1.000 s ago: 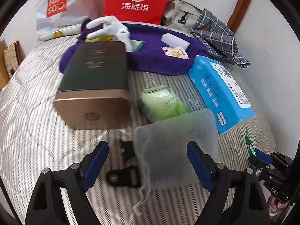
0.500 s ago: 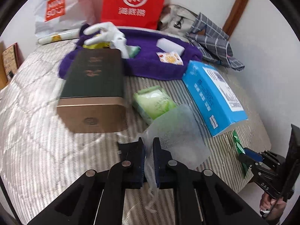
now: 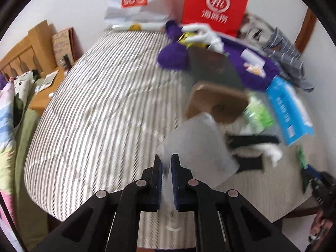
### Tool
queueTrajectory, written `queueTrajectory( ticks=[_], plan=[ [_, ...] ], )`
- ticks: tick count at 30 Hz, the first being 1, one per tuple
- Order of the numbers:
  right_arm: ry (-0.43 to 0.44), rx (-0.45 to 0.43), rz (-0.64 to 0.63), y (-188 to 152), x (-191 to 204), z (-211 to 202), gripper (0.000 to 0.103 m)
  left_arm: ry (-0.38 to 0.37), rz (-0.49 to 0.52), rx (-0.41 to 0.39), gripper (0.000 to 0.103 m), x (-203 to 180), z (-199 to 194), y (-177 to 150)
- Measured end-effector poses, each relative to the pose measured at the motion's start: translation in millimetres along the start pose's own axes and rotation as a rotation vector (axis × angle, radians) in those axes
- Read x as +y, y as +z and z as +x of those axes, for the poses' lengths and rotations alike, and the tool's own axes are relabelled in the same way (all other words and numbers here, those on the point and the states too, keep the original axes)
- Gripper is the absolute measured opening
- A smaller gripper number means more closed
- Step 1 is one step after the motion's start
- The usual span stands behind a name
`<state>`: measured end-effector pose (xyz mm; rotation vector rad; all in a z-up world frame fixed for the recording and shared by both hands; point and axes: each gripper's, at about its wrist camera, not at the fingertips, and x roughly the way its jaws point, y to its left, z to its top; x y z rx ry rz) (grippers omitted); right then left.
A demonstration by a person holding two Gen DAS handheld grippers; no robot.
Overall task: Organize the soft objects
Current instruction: 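Lift the clear mesh bag off the bed with the left tool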
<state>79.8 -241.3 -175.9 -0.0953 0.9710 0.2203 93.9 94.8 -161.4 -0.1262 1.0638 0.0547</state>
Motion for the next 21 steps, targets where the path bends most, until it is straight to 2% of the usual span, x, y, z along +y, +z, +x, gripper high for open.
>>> queueTrajectory(
  ticks=[1,2,3,4,5,6,9,16,21],
  plan=[
    [-0.002,0.002,-0.005,0.2,1.7,0.2,0.021,-0.004,-0.017,0.010,0.010,4.4,4.1,-1.8],
    [-0.002,0.004,-0.008,0.4,2.7,0.7,0.021,-0.016,-0.033,0.017,0.018,7.4,7.4,-2.7],
    [-0.003,0.006,-0.010,0.7,3.8,1.6,0.021,-0.046,-0.057,0.032,0.033,11.0,12.4,-2.7],
    [-0.006,0.008,-0.013,0.8,4.6,2.9,0.021,-0.069,-0.077,0.041,0.042,13.4,15.3,-2.4],
    [-0.008,0.009,-0.014,1.2,4.9,3.3,0.021,-0.090,-0.092,0.040,0.057,15.9,16.3,-3.4],
    [-0.009,0.008,-0.015,1.3,4.9,3.3,0.021,-0.109,-0.100,0.032,0.066,14.5,16.8,-3.7],
    [-0.004,0.008,-0.005,1.0,3.5,3.4,0.022,-0.112,-0.102,0.029,0.080,6.3,22.0,-1.8],
    [-0.026,0.006,-0.009,2.3,7.2,5.8,0.022,0.051,-0.016,0.017,0.094,-33.0,38.5,6.1],
    [-0.007,-0.006,-0.023,1.1,10.1,-2.3,0.021,0.061,-0.019,-0.011,0.098,-36.6,41.4,10.5]
  ],
)
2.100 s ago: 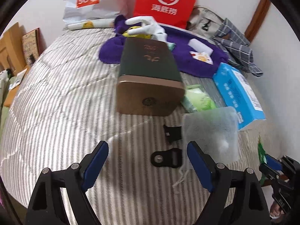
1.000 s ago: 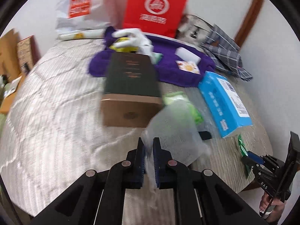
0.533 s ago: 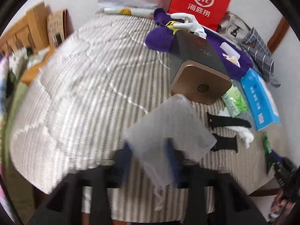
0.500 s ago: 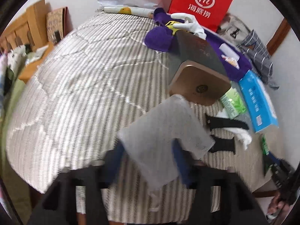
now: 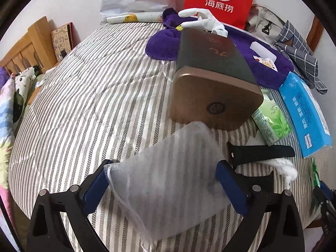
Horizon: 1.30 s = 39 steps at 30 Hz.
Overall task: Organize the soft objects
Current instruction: 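Lift the clear mesh bag off the bed with the left tool, then carry the green sachet with the right tool while the left tool carries the mesh bag toward the towel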
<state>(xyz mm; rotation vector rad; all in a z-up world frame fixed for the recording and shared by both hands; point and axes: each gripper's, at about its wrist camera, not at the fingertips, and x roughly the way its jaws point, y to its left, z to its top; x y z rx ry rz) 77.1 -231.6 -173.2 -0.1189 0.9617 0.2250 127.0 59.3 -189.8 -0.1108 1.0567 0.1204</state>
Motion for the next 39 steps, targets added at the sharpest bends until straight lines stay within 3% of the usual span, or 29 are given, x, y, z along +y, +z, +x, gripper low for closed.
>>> queueTrajectory(
  ticks=[2,7,12,15,22,39],
  plan=[
    [0.023,-0.014,0.013,0.6,-1.0,-6.0,0.021,0.027,0.029,-0.017,0.091,-3.7,-0.6,-1.7],
    [0.027,-0.035,0.040,1.8,-4.1,-12.6,0.021,0.009,0.049,-0.041,0.066,-11.9,-7.3,-1.8],
    [0.022,-0.036,0.067,1.2,-8.9,-12.5,0.021,-0.005,0.069,-0.029,0.029,-16.8,-14.0,-2.9],
    [0.025,-0.041,0.087,1.2,-10.9,-14.6,0.021,-0.035,0.072,-0.014,0.015,-19.5,-16.8,-4.9],
    [0.024,-0.073,0.085,3.6,-7.7,-27.7,0.021,-0.122,0.031,-0.009,0.010,-13.7,-31.4,-5.8],
    [0.010,-0.147,0.089,27.5,-10.7,-59.1,0.021,-0.146,0.082,-0.146,0.007,-16.6,-98.5,10.3]
  ],
)
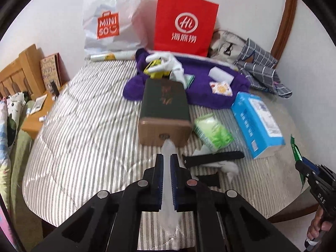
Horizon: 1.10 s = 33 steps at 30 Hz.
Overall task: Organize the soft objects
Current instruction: 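Carry the green sachet with the right tool while the left tool carries the mesh bag toward the towel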
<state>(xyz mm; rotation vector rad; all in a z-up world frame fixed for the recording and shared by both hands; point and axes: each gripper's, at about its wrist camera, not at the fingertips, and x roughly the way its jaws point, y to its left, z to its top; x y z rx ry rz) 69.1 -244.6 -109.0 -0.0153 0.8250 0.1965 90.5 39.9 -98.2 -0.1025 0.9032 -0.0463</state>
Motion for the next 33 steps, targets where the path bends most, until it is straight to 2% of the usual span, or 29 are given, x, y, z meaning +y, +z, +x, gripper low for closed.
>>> queueTrajectory(
  ticks=[8,12,18,19,21,24,27,30,33],
  plan=[
    [0.000,-0.049,0.004,28.9,-0.8,-10.6,0.021,-0.007,0.019,-0.060,0.007,-8.0,-23.5,25.1],
    [0.002,-0.053,-0.005,38.2,0.7,-11.3,0.021,-0.006,0.011,-0.065,0.007,-5.7,-25.4,30.3],
    [0.006,-0.054,-0.022,41.5,6.0,-10.5,0.021,-0.013,-0.005,0.001,0.008,9.5,-9.3,22.0],
    [0.008,-0.053,-0.024,40.2,6.9,-9.8,0.021,-0.015,-0.005,0.022,0.012,11.7,-4.0,18.0],
    [0.012,-0.043,-0.027,36.1,8.6,-5.4,0.021,-0.013,-0.010,0.062,0.035,16.0,7.2,8.0],
    [0.014,-0.027,-0.040,28.3,11.2,1.0,0.021,-0.030,-0.015,0.089,0.052,20.1,19.9,-9.3],
    [0.014,-0.007,-0.041,20.0,12.6,7.6,0.021,-0.060,-0.020,0.130,0.061,22.6,32.9,-23.9],
    [0.015,0.012,-0.037,14.2,13.8,12.9,0.021,-0.052,-0.007,0.148,0.066,21.6,40.1,-32.4],
    [0.005,0.021,-0.037,11.4,15.5,14.7,0.021,-0.113,-0.002,0.158,0.074,21.1,43.8,-38.4]
  ],
)
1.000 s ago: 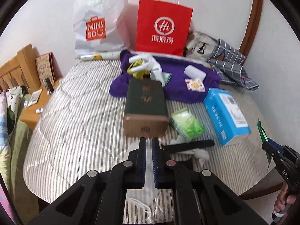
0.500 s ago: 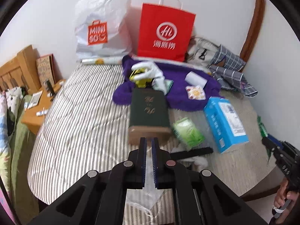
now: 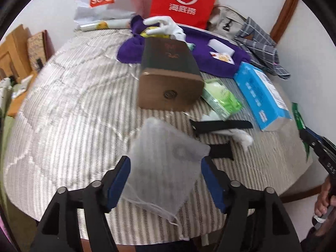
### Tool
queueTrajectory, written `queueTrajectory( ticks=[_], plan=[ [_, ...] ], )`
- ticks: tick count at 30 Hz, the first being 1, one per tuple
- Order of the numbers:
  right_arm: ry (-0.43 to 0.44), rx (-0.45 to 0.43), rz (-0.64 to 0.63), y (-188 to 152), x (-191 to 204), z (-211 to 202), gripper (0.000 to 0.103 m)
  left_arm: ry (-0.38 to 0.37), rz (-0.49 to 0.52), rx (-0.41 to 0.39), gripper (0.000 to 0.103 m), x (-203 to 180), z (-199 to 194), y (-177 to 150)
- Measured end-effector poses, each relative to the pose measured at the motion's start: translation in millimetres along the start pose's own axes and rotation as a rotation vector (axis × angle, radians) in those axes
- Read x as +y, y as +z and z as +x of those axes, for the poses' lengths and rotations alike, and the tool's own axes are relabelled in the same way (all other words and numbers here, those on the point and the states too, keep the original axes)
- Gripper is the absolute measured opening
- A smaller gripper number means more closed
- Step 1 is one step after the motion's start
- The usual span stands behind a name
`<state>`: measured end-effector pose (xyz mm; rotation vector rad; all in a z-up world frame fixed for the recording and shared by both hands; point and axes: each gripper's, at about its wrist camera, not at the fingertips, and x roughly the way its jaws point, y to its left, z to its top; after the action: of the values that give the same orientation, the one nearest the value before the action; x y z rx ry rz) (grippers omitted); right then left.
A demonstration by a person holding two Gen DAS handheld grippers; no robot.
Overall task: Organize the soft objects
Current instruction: 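Carry the green sachet with the right tool while the left tool carries the mesh bag toward the towel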
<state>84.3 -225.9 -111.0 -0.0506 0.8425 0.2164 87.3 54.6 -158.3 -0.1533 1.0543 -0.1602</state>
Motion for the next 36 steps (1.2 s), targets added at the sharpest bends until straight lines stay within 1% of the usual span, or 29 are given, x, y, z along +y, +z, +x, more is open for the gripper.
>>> queueTrajectory(
  ticks=[1,4,7,8,11,13,15,16,17,18,19,20,21,22,24,25,27,29,32,36],
  plan=[
    [-0.003,0.001,0.000,-0.5,0.3,0.1,0.021,-0.009,0.012,0.000,0.075,-1.3,1.4,-0.9],
    [-0.014,0.007,0.003,-0.8,-0.4,0.2,0.021,0.000,0.060,0.010,0.076,-6.0,9.4,-4.8],
    [-0.032,0.007,0.012,2.3,-2.8,-0.2,0.021,0.045,0.089,0.031,0.076,-7.9,22.5,-8.6],
    [-0.033,0.007,0.017,3.6,-4.1,0.0,0.021,0.071,0.114,0.008,0.078,-10.1,22.8,-10.1],
    [-0.051,0.011,0.031,10.1,-8.8,3.1,0.021,0.136,0.141,-0.003,0.078,-11.0,26.8,-8.9],
    [-0.066,0.011,0.034,14.9,-11.4,5.7,0.021,0.143,0.145,-0.010,0.078,-8.8,27.3,-6.5],
    [-0.074,0.003,0.043,21.2,-15.3,8.3,0.021,0.127,0.138,-0.017,0.076,-5.1,26.0,-4.3],
    [-0.077,0.004,0.048,24.7,-17.7,10.4,0.021,0.126,0.137,-0.022,0.074,-3.7,25.5,-3.8],
    [-0.081,0.003,0.053,28.2,-19.9,12.3,0.021,0.133,0.140,-0.028,0.066,-2.9,25.0,-3.4],
    [-0.084,0.001,0.056,31.0,-21.1,13.6,0.021,0.148,0.147,-0.033,0.061,-3.0,25.8,-2.2],
    [-0.085,-0.001,0.056,34.0,-21.9,14.9,0.021,0.148,0.151,-0.033,0.060,-2.1,25.5,-1.5],
    [-0.085,-0.002,0.054,37.8,-22.4,16.6,0.021,0.149,0.153,-0.032,0.054,-1.4,25.3,-0.3],
    [-0.085,-0.004,0.052,40.4,-22.2,17.9,0.021,0.164,0.154,-0.031,0.045,0.0,25.9,1.8],
    [-0.085,-0.005,0.049,43.3,-21.3,19.1,0.021,0.169,0.151,-0.030,0.041,1.7,25.5,3.4],
    [-0.082,-0.008,0.042,47.9,-19.6,21.0,0.021,0.156,0.133,-0.023,0.030,7.3,24.9,7.6],
    [-0.079,-0.010,0.036,51.6,-18.0,22.7,0.021,0.153,0.121,-0.020,0.026,11.2,24.5,10.0],
    [-0.076,-0.013,0.029,55.4,-16.2,24.8,0.021,0.146,0.101,-0.014,0.012,18.5,24.3,13.6],
    [-0.066,-0.016,0.028,59.6,-15.3,27.1,0.021,0.138,0.081,-0.007,0.009,23.9,23.8,15.4],
    [-0.056,-0.023,0.026,64.2,-13.9,29.1,0.021,0.135,0.046,-0.007,0.008,29.0,17.9,18.3],
    [-0.040,-0.028,0.027,67.9,-13.2,30.6,0.021,0.137,0.050,-0.054,0.008,24.7,-4.3,26.1]
  ],
)
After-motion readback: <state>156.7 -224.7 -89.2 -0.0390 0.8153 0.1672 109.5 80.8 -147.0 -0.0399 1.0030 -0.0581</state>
